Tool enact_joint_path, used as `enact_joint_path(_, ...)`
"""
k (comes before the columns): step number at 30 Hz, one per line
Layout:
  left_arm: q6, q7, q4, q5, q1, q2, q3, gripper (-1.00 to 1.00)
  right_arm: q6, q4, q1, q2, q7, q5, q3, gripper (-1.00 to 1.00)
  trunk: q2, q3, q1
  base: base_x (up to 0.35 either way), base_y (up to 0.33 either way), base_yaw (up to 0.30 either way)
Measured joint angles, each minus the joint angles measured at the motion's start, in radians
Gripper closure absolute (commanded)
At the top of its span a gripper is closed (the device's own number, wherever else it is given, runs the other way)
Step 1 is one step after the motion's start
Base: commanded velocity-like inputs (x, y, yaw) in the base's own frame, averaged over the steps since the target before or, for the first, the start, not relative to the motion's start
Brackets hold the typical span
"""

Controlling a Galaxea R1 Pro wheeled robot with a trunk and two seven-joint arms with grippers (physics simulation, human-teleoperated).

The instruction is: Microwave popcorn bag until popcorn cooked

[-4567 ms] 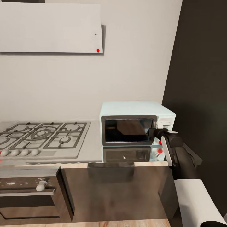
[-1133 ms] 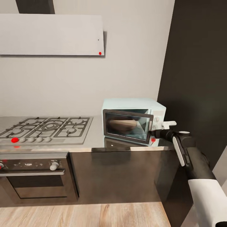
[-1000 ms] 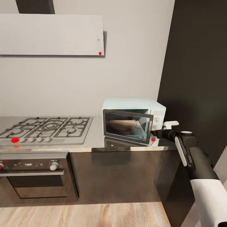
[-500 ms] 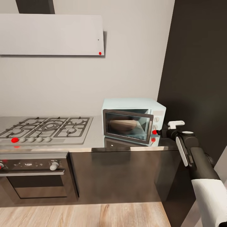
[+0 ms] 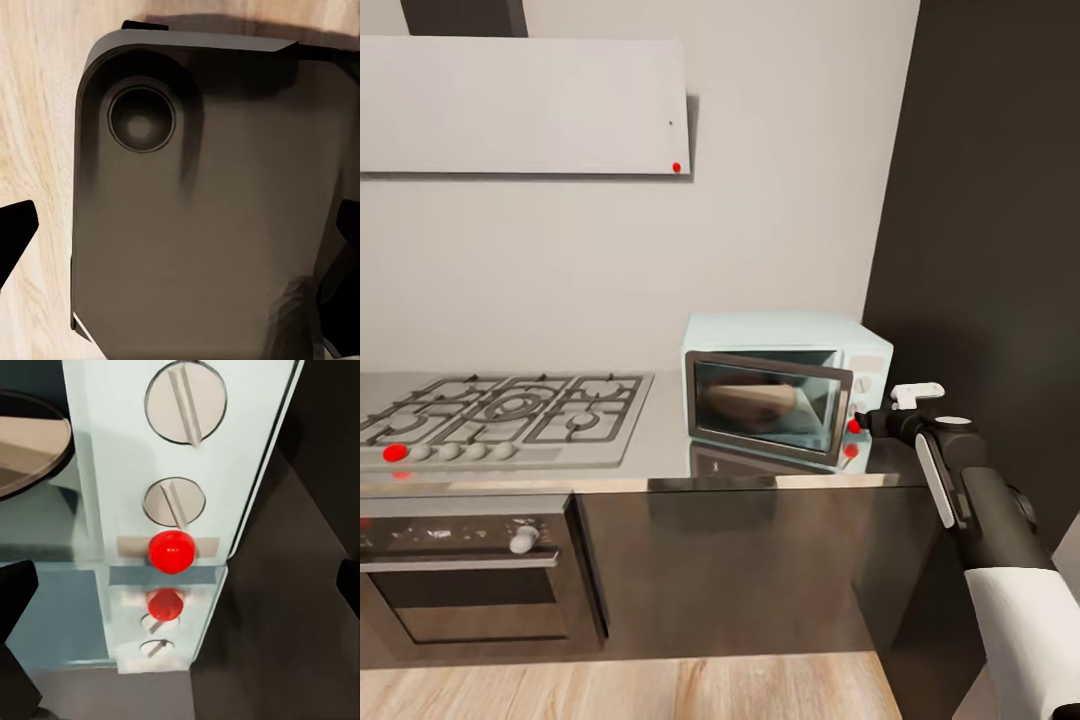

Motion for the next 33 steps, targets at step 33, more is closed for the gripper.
enact_joint_path(33,0.000,0.000,-0.002,0.005,0.000,-0.001,0.000,-1.00,-0.024,0.023,-0.002,0.027,0.026,0.119,-0.017,-1.00,0.000,0.000,0.000,0.081,0.000,0.000)
